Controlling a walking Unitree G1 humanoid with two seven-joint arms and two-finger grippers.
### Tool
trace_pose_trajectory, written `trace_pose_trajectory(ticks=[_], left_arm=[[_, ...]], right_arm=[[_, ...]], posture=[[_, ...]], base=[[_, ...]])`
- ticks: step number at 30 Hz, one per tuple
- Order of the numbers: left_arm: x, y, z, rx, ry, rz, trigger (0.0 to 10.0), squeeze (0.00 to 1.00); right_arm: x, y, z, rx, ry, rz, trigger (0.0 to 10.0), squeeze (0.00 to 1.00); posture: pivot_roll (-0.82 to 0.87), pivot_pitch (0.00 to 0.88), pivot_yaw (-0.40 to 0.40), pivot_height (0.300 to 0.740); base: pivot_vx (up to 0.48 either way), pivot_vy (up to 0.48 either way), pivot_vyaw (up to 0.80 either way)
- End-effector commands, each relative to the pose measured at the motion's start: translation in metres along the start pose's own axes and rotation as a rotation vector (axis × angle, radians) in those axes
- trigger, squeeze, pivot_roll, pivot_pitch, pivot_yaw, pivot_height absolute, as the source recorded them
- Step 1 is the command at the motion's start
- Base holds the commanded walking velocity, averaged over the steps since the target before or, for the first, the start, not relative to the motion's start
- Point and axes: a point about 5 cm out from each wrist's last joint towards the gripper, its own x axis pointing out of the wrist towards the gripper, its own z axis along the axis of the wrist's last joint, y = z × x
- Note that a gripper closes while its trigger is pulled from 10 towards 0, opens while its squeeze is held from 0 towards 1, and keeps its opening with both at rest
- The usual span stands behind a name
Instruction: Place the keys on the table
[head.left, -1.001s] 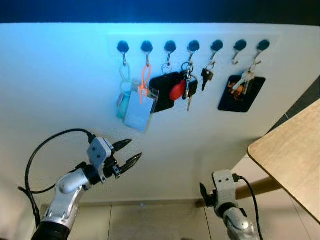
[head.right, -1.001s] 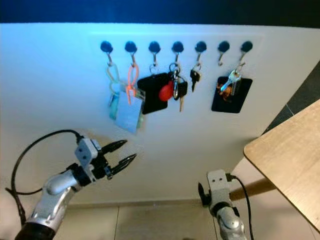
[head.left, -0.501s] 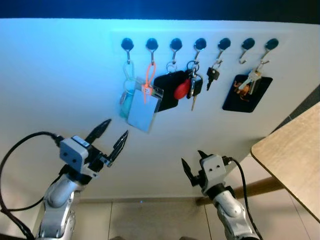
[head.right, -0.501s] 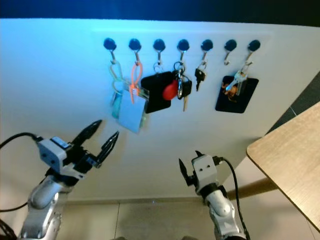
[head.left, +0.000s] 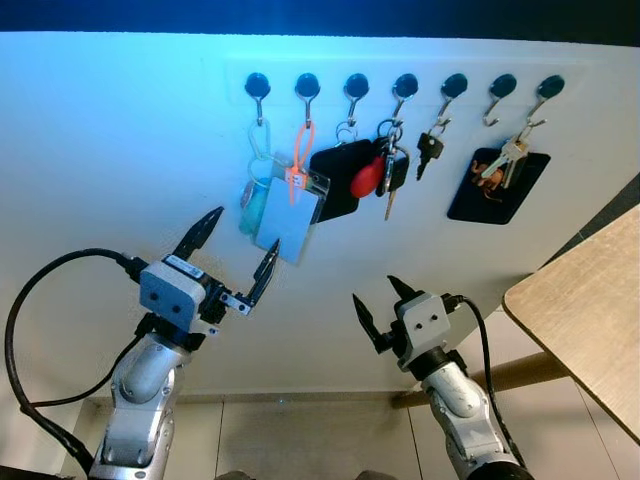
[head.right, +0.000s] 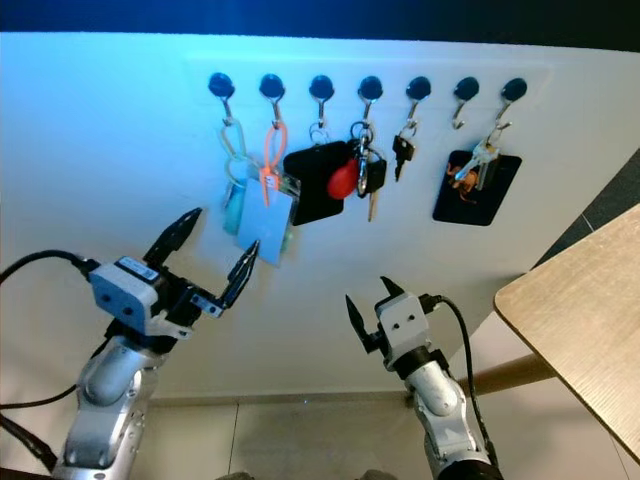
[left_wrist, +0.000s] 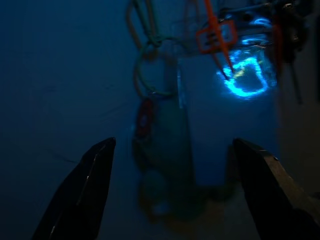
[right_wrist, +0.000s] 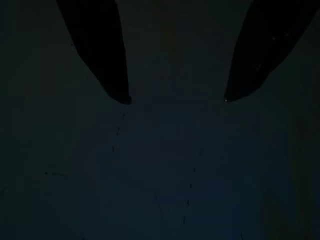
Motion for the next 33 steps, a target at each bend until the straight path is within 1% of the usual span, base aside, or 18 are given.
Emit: trace_pose_trajectory(ticks=[1, 5, 6, 8, 10, 11, 15, 17, 18, 23, 25, 26, 27, 29, 30, 33], left_arm=[[0.004, -0.006, 0.0, -0.034, -0.002, 0.002, 10.0, 0.0], [0.008, -0.009, 0.004, -0.043, -0.018, -0.003, 10.0, 0.0], [0.01, -0.01, 0.005, -0.032, -0.021, -0.001, 10.0, 0.0], [0.015, -0.01, 0.01, 0.03, -0.039, 0.023, 10.0, 0.0], [0.021, -0.01, 0.014, 0.024, -0.068, 0.043, 10.0, 0.0], [0.022, -0.011, 0.016, 0.006, -0.078, 0.045, 10.0, 0.0], [0.023, -0.013, 0.017, -0.008, -0.083, 0.022, 10.0, 0.0], [0.022, -0.013, 0.014, 0.003, -0.061, 0.016, 10.0, 0.0], [0.022, -0.012, 0.013, 0.024, -0.049, 0.013, 10.0, 0.0], [0.022, -0.014, 0.011, 0.03, -0.037, 0.016, 10.0, 0.0], [0.021, -0.017, 0.014, -0.028, -0.059, -0.011, 10.0, 0.0], [0.021, -0.018, 0.015, -0.071, -0.065, -0.025, 10.0, 0.0], [0.02, -0.019, 0.018, -0.11, -0.072, -0.063, 10.0, 0.0], [0.019, -0.024, 0.024, -0.159, -0.078, -0.14, 10.0, 0.0], [0.019, -0.025, 0.025, -0.162, -0.076, -0.16, 10.0, 0.0], [0.019, -0.026, 0.028, -0.154, -0.082, -0.168, 10.0, 0.0]], right_arm=[[-0.002, 0.004, 0.0, 0.002, 0.015, 0.012, 10.0, 0.0], [-0.001, 0.006, 0.001, 0.003, 0.012, 0.012, 10.0, 0.0], [-0.001, 0.006, 0.002, 0.002, 0.011, 0.012, 10.0, 0.0], [0.001, 0.007, 0.004, -0.002, 0.006, 0.009, 10.0, 0.0], [0.003, 0.007, 0.005, 0.0, 0.002, 0.004, 10.0, 0.0], [0.004, 0.007, 0.006, 0.0, 0.001, 0.003, 10.0, 0.0], [0.004, 0.007, 0.007, 0.001, 0.001, 0.003, 10.0, 0.0], [0.005, 0.007, 0.007, 0.0, 0.003, 0.003, 10.0, 0.0], [0.005, 0.006, 0.007, 0.0, 0.004, 0.002, 10.0, 0.0], [0.006, 0.006, 0.008, -0.001, 0.007, 0.001, 10.0, 0.0], [0.005, 0.006, 0.008, -0.002, 0.009, 0.001, 10.0, 0.0], [0.005, 0.006, 0.008, -0.002, 0.011, 0.001, 10.0, 0.0], [0.005, 0.006, 0.007, -0.002, 0.012, 0.001, 10.0, 0.0], [0.005, 0.005, 0.007, -0.003, 0.014, 0.004, 10.0, 0.0], [0.005, 0.005, 0.007, -0.003, 0.014, 0.005, 10.0, 0.0], [0.005, 0.005, 0.008, -0.004, 0.015, 0.006, 10.0, 0.0]], posture=[[0.02, 0.083, -0.023, 0.74], [0.03, 0.083, -0.019, 0.74], [0.03, 0.083, -0.019, 0.74], [0.02, 0.082, -0.016, 0.74], [0.03, 0.082, -0.016, 0.74], [0.03, 0.082, -0.016, 0.74], [0.03, 0.082, -0.016, 0.74], [0.03, 0.082, -0.016, 0.74], [0.03, 0.082, -0.016, 0.74], [0.03, 0.081, -0.017, 0.74], [0.03, 0.081, -0.018, 0.74], [0.03, 0.08, -0.02, 0.74], [0.03, 0.081, -0.02, 0.74], [0.03, 0.081, -0.022, 0.74], [0.03, 0.081, -0.022, 0.74], [0.03, 0.08, -0.022, 0.74]], base=[[0.0, 0.0, 0.0], [0.0, 0.0, 0.0], [0.0, 0.0, 0.0], [0.0, 0.0, 0.0], [0.0, 0.0, 0.0], [0.0, 0.0, 0.0], [0.0, 0.0, 0.0], [0.0, 0.0, 0.0], [0.0, 0.0, 0.0], [0.0, 0.0, 0.0], [0.0, 0.0, 0.0], [0.0, 0.0, 0.0], [0.0, 0.0, 0.0], [0.0, 0.0, 0.0], [0.0, 0.0, 0.0], [0.0, 0.0, 0.0]])
